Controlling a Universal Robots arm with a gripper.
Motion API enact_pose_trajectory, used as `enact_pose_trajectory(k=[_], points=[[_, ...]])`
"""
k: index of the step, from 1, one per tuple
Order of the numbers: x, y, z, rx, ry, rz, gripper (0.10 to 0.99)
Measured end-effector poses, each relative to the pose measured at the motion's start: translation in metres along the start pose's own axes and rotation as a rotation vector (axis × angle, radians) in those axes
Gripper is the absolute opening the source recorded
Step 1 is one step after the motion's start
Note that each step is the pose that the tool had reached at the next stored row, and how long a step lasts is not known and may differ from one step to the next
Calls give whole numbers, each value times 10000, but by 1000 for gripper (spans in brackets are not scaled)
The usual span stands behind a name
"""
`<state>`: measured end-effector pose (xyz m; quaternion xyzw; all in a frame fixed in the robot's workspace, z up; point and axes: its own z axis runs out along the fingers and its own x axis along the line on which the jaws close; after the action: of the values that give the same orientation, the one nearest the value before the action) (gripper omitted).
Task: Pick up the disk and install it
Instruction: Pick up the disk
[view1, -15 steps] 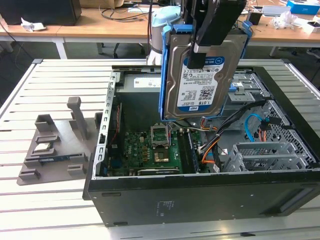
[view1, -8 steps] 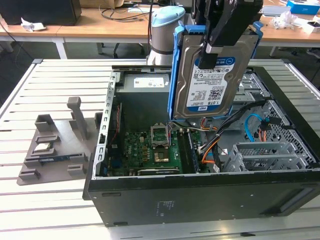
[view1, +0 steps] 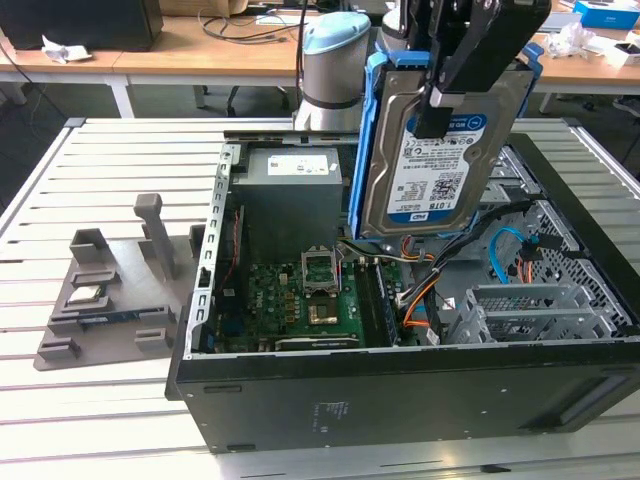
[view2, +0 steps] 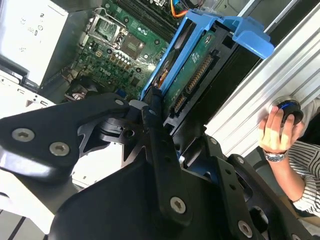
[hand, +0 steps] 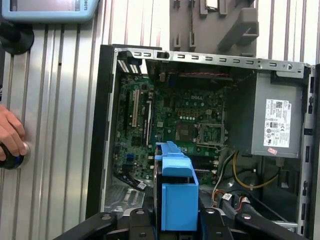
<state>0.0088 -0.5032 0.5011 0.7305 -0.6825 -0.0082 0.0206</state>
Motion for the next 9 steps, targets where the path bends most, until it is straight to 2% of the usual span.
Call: enact_pose_trajectory(k=[4, 9], points=[[5, -67, 0, 0, 1, 0, 369], [13, -187, 4, 0, 0, -1, 369]])
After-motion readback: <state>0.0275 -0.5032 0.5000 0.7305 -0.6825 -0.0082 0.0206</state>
